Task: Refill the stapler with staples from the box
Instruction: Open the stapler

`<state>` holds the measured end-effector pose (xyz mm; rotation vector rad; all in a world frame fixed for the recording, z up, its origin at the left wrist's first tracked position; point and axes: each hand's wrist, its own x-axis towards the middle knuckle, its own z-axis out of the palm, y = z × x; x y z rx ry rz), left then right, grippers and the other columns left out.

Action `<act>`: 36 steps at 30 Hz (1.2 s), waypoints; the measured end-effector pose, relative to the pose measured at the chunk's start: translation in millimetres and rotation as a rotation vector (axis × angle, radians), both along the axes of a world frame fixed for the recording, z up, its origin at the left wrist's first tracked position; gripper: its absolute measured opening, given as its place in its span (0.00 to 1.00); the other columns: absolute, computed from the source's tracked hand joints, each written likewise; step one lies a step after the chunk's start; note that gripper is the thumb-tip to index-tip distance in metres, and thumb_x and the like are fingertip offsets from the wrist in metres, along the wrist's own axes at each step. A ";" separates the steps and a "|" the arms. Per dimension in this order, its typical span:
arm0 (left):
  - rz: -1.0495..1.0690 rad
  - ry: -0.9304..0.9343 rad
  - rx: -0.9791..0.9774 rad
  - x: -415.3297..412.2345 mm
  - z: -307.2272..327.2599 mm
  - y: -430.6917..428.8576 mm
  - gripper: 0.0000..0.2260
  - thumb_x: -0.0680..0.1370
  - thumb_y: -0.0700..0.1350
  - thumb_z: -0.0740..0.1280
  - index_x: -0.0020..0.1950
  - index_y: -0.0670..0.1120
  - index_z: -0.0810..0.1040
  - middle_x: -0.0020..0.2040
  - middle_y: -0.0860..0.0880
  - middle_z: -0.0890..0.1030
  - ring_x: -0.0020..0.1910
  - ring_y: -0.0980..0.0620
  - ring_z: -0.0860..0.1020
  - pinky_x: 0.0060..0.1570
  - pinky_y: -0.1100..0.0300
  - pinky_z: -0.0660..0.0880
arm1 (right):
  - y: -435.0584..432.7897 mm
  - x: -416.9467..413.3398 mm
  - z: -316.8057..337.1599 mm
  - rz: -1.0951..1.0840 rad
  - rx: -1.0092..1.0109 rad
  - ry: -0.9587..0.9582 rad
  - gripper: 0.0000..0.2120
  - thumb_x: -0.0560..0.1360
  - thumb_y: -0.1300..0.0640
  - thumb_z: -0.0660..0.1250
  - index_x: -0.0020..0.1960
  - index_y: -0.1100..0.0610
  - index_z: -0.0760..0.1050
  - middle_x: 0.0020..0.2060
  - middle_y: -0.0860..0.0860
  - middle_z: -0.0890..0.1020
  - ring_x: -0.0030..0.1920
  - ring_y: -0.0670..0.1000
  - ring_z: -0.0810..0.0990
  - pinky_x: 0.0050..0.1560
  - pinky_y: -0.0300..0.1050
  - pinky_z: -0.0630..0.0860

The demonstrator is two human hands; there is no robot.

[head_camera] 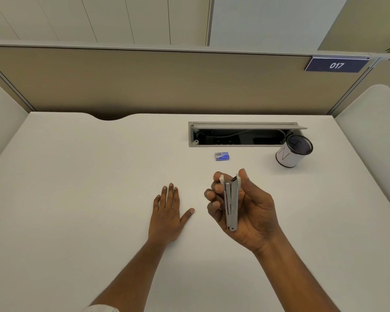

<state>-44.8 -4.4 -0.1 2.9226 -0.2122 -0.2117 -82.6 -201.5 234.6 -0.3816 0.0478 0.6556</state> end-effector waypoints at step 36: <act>0.167 0.112 -1.602 -63.5 236.3 -44.9 0.17 0.71 0.56 0.80 0.56 0.49 0.89 0.54 0.44 0.84 0.54 0.47 0.82 0.52 0.51 0.82 | -8.2 -22.6 28.3 -0.212 -0.673 -0.123 0.23 0.66 0.36 0.76 0.50 0.53 0.85 0.53 0.55 0.86 0.54 0.54 0.86 0.49 0.47 0.82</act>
